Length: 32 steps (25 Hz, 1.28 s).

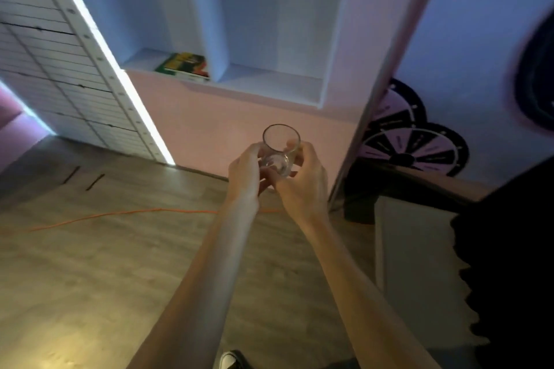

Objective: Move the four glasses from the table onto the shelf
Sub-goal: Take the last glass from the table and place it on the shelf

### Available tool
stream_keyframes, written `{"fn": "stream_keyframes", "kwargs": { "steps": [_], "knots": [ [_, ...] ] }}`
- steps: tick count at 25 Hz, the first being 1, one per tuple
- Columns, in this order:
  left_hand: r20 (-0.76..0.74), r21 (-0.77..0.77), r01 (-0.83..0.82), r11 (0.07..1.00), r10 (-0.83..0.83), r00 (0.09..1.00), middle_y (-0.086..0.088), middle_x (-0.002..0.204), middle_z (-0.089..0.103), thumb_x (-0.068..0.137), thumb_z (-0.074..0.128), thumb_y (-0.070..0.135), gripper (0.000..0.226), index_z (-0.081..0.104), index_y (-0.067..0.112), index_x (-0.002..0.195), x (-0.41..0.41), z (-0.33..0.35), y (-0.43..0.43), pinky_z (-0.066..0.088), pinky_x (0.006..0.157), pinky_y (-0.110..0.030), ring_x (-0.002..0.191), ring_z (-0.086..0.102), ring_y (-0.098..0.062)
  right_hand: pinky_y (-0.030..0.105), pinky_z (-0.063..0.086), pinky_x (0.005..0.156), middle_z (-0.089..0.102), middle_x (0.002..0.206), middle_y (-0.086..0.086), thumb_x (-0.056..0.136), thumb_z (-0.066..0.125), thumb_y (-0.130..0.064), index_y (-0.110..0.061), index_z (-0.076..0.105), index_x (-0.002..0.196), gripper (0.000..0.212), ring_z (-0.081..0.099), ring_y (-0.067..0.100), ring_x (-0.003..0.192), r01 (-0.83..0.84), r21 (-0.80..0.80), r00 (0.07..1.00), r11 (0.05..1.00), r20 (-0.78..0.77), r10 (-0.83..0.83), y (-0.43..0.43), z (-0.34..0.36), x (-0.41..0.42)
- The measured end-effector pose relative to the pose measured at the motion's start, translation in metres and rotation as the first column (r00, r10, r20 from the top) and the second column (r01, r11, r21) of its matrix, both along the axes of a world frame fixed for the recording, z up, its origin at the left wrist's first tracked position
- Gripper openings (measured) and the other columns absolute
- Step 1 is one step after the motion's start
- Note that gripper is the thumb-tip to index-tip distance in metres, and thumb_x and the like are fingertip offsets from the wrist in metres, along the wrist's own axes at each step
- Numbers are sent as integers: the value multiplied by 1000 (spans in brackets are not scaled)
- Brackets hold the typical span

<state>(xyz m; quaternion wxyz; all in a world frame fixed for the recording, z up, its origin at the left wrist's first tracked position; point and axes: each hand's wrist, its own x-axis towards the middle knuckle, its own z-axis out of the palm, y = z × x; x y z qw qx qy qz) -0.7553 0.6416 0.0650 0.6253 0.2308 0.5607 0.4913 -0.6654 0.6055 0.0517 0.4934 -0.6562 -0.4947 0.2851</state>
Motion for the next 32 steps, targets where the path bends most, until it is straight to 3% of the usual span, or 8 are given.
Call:
{"fn": "stream_keyframes", "kwargs": {
  "steps": [5, 9, 12, 17, 23, 25, 28, 32],
  "knots": [
    [4, 37, -48, 998, 48, 999, -5, 81, 72, 85, 65, 27, 16, 71, 12, 87, -113, 29, 26, 52, 45, -22, 52, 67, -12, 34, 59, 93, 65, 118, -12, 81, 84, -30, -22, 59, 131, 57, 63, 11, 113, -109, 63, 994, 992, 13, 108, 36, 23, -104],
    [-48, 96, -91, 991, 96, 994, -4, 101, 78, 88, 64, 40, 33, 75, 14, 105, -170, 47, 61, 59, 71, -31, 87, 74, -19, 39, 57, 99, 66, 124, -7, 82, 85, -32, -21, 60, 133, 57, 62, 12, 115, -182, 85, 983, 980, 56, 177, 82, 42, -160],
    [-72, 137, -120, 983, 130, 989, -1, 102, 79, 92, 62, 43, 32, 75, 16, 104, -202, 60, 99, 59, 85, -36, 97, 73, -21, 35, 55, 100, 67, 126, -4, 83, 86, -33, -20, 60, 134, 59, 62, 13, 113, -209, 100, 977, 973, 58, 204, 127, 52, -193],
    [-91, 183, -145, 972, 164, 982, -1, 96, 80, 93, 62, 44, 32, 75, 16, 101, -249, 80, 183, 59, 58, -25, 88, 76, -19, 19, 49, 88, 63, 112, -18, 80, 88, -37, -23, 56, 135, 65, 61, 3, 102, -255, 164, 967, 953, 18, 256, 220, 65, -238],
    [-60, 226, -177, 958, 195, 979, -3, 91, 82, 95, 63, 40, 29, 76, 14, 99, -306, 119, 286, 57, 53, -25, 66, 76, -13, 18, 49, 85, 64, 112, -23, 77, 88, -38, -38, 53, 122, 56, 63, 0, 101, -321, 213, 942, 923, -27, 334, 331, 97, -285],
    [-69, 240, -177, 954, 199, 978, -4, 96, 81, 95, 63, 38, 28, 77, 14, 99, -324, 134, 319, 57, 54, -25, 66, 75, -14, 21, 50, 86, 64, 118, -20, 77, 87, -43, -42, 49, 122, 59, 65, 7, 105, -336, 240, 939, 911, 10, 343, 367, 108, -300],
    [-79, 271, -194, 943, 222, 972, -7, 103, 79, 96, 61, 37, 27, 75, 14, 100, -349, 158, 361, 57, 66, -30, 82, 73, -20, 20, 48, 84, 62, 122, -14, 80, 85, -45, -33, 51, 133, 65, 62, 9, 105, -344, 267, 939, 900, 84, 334, 413, 135, -330],
    [-61, 345, -153, 926, 185, 981, -9, 105, 76, 98, 59, 36, 31, 73, 10, 108, -384, 193, 419, 58, 72, -34, 82, 72, -22, 16, 44, 79, 62, 118, -9, 80, 85, -44, -24, 53, 136, 68, 61, 11, 103, -343, 321, 939, 883, 123, 320, 473, 178, -361]
  ]
}}
